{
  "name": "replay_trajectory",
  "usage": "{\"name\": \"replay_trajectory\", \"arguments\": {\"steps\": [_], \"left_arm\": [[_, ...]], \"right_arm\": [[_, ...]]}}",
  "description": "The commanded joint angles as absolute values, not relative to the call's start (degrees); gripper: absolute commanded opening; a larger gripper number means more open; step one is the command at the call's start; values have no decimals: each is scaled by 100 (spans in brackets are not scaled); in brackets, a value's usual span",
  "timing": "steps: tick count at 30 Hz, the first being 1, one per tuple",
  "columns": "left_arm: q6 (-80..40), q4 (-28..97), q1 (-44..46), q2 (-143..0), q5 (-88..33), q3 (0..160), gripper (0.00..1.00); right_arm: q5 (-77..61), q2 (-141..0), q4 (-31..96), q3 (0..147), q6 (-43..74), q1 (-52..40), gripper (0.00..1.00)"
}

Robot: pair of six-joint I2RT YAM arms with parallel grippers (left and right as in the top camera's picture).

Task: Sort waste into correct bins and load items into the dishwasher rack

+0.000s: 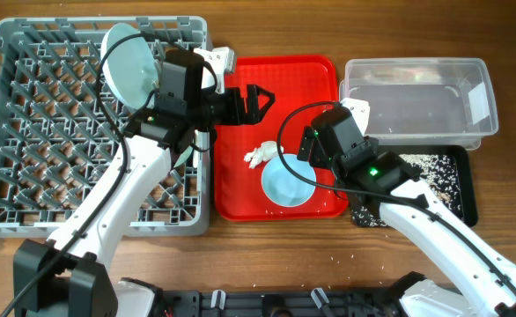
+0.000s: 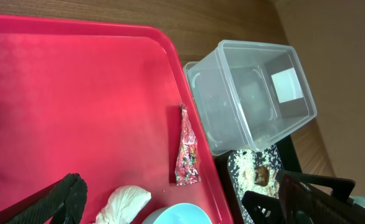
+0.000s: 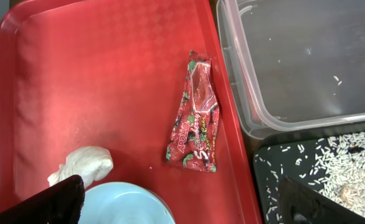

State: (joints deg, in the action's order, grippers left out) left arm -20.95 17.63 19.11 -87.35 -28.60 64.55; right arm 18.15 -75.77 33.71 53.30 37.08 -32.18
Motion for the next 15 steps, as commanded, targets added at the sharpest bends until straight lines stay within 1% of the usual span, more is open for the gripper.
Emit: {"name": "replay_trajectory", "arguments": {"steps": [1,4,5,6,7,9,10,11,13,14,15], "left_arm": [[-2152,1721,1918,-8648,-2893,6451,100],[-2154,1951,2018,-8648,-2961,6451,100],[-2150,2093,2073,-8643,-3107,6451,98],[-2150,2075,2078,-8593,-3472,6451,91],[-2150,2043,2078,-8447,-3918,6451,69],[-2196,2150,2080,-8108,-3981,6451,13],[-2196,2311,2080,-7802,-3970,6451,4],[-2196,2668,2082,-7516,-3820,6451,4],[-2191,3634,2272,-7205,-3015,6451,4],[-2191,4163,2471,-7172,-2517,6451,8],[-2191,4539,2655,-7183,-2154,6451,15]], "right_arm": [[1787,-7555,3345,5358,3752,-3212,100],[1785,-7555,3345,5358,3752,-3214,99],[1787,-7555,3345,5358,3752,-3218,100],[1787,-7555,3345,5358,3752,-3218,100],[1787,-7555,3345,5358,3754,-3218,100],[1787,-7555,3345,5358,3754,-3218,100],[1787,-7555,3345,5358,3754,-3218,100],[1787,-7555,3345,5358,3754,-3216,100],[1787,-7555,3345,5358,3754,-3218,100],[1787,-7555,3345,5358,3754,-3218,100],[1787,-7555,3345,5358,3752,-3218,100]]}}
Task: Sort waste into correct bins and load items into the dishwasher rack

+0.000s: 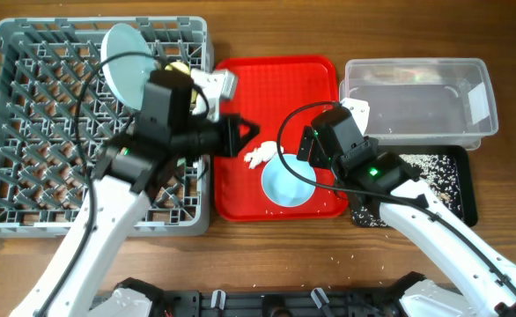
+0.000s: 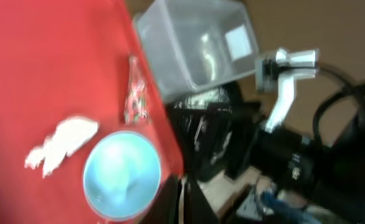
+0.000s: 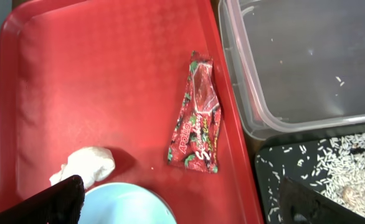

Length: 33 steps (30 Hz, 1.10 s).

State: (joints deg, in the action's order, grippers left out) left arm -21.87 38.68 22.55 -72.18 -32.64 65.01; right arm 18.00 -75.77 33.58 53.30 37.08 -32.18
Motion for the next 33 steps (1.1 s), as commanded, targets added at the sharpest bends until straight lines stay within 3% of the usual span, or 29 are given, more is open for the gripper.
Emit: {"name": "replay_trajectory", "arguments": {"steps": [1,4,8,16,19,21,27,33], "left_arm": [[-2191,4831,2840,-7210,-1844,6451,18],[-2311,5363,3242,-7242,-668,6451,20],[-2932,5465,2856,-7242,462,6451,22],[-3352,5728,2506,-7244,436,6451,25],[-3352,5741,2508,-7244,180,6451,27],[-3347,5752,2587,-7244,110,6451,31],[-3350,5621,2689,-7244,113,6451,33],[-3350,5623,2689,-7244,110,6451,33]], "right_arm": [[1787,-7555,3347,5358,3754,-3218,100],[1787,-7555,3345,5358,3754,-3216,100],[1787,-7555,3345,5358,3754,-3218,100],[1785,-7555,2797,5358,3765,-3218,100],[2032,-7553,3197,5358,3719,-3214,100],[2897,-7454,3592,5358,3955,-2875,100],[2427,-5986,4512,5358,3896,-528,100],[2429,-5717,4764,5358,3900,-104,100]]}}
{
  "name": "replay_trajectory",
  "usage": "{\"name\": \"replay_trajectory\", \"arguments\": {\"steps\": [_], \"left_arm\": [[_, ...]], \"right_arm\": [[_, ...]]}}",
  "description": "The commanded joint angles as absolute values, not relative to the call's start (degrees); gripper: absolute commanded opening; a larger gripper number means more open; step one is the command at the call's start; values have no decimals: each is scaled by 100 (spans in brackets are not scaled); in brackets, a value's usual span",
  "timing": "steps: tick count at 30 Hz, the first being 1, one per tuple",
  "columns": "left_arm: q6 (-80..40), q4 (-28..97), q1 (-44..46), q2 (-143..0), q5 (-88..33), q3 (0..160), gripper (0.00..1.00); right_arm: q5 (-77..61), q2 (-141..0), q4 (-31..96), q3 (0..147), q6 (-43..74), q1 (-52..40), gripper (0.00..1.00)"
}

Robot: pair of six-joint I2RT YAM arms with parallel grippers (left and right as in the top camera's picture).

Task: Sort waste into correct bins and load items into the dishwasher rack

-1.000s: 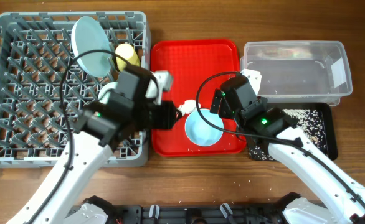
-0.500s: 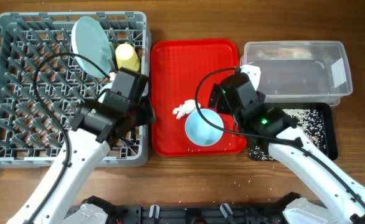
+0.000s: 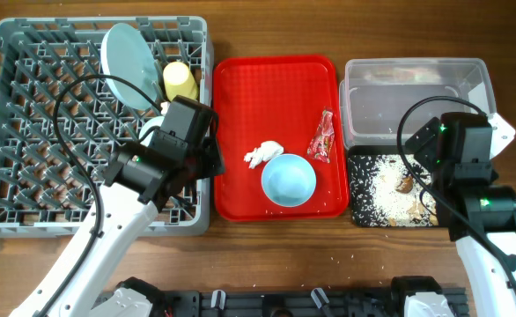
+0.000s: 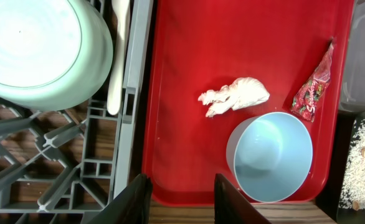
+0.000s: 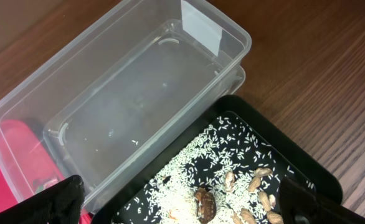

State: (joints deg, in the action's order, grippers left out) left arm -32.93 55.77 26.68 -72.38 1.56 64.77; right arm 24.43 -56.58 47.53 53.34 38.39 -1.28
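On the red tray lie a crumpled white tissue, a light blue bowl and a red candy wrapper. The left wrist view shows the same tissue, bowl and wrapper. My left gripper is open and empty, above the tray's near-left corner beside the grey dishwasher rack. My right gripper is open wide and empty above the black tray of rice and peanuts. A clear plastic bin sits just behind that tray.
The rack holds an upright pale plate, a yellow cup and a pale green dish at its right edge. The clear bin and black tray stand right of the red tray. Bare wood lies along the table's front edge.
My left gripper was out over the tray's left part near the tissue and is now back at the rack's right edge. My right arm has moved from the bowl to the black tray.
At first both grippers were open over the red tray, the left near its top and the right over its right part. Then the left was lower, by the tissue. Now both arms are off the tray's middle, and tissue, bowl and wrapper lie where they were.
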Motion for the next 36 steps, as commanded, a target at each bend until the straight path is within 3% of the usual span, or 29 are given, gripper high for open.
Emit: {"name": "replay_trajectory", "arguments": {"steps": [1,12,17,21,23,25,27,36], "left_arm": [[-3347,5660,2689,-7244,113,6451,34],[-3315,5162,2679,-7242,283,6451,33],[-3350,5192,2810,-7242,-60,6451,33],[-3350,5188,2939,-7244,-58,6451,40],[-3350,5201,2980,-7244,-110,6451,38],[-3347,5212,3120,-7244,-311,6451,30],[-3350,5207,3343,-7244,-320,6451,6],[-3586,4915,4556,-8106,-316,6451,12]], "right_arm": [[2429,-5780,4762,5358,3898,-104,100],[2429,-7048,4619,5358,3898,-104,100],[2427,-7319,3669,5358,3903,-104,100],[2427,-7319,3667,5358,3903,-104,100],[2427,-7319,3667,5358,3903,-104,100],[2427,-7319,3669,5358,3903,-104,100],[2427,-7319,3667,5358,3900,-104,100],[2427,-7319,3669,5358,3903,-104,100]]}}
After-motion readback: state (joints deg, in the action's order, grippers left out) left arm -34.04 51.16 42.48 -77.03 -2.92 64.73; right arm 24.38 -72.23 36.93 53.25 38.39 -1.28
